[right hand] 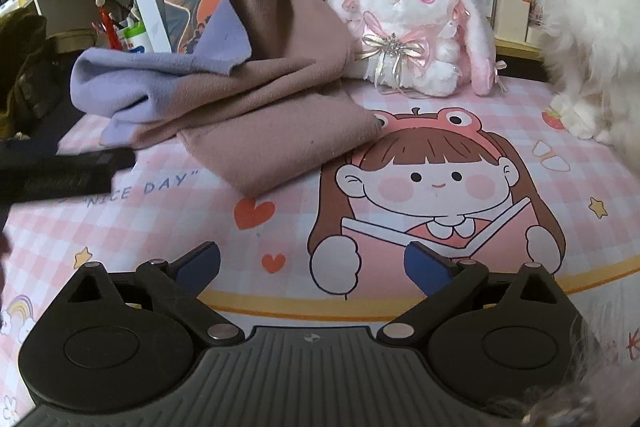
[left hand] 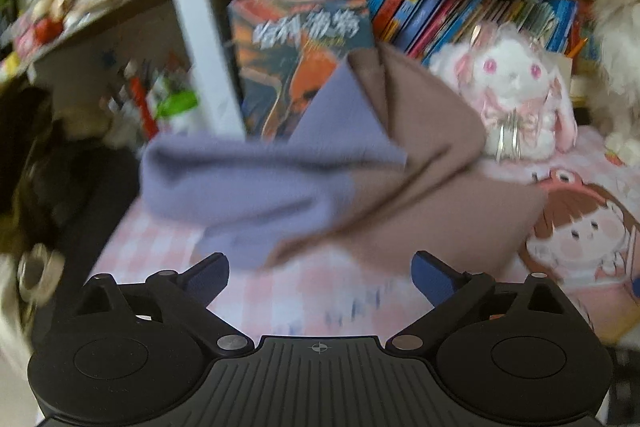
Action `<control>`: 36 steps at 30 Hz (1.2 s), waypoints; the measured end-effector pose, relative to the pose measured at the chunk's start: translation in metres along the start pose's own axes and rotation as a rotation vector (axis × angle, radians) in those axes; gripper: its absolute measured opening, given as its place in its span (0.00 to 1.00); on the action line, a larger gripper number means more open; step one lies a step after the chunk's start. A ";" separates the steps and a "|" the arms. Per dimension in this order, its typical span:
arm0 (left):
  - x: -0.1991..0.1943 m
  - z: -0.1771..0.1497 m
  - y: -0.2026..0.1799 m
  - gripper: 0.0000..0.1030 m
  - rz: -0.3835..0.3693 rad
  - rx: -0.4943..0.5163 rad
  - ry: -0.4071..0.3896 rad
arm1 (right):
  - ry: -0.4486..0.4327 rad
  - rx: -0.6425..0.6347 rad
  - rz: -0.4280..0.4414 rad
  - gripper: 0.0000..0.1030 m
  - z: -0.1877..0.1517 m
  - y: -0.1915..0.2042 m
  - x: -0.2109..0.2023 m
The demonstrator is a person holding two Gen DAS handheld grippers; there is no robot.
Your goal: Fold clothes
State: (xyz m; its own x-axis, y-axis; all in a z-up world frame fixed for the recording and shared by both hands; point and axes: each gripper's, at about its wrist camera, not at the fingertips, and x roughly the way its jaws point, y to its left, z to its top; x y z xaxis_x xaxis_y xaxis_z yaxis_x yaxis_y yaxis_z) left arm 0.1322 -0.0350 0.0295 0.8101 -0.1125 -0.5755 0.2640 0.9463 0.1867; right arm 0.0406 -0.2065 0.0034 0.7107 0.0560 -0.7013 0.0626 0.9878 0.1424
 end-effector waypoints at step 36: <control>-0.152 -0.024 -0.006 0.03 -0.379 0.107 -0.247 | -0.010 0.121 0.061 0.90 0.003 -0.064 -0.038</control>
State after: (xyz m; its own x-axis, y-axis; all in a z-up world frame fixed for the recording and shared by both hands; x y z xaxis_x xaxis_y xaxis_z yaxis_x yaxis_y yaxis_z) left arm -0.0045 -0.0160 0.0967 0.7428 -0.5259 -0.4143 0.6080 0.7890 0.0886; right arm 0.0116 -0.2723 0.0226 0.7228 0.1137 -0.6817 0.1028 0.9577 0.2687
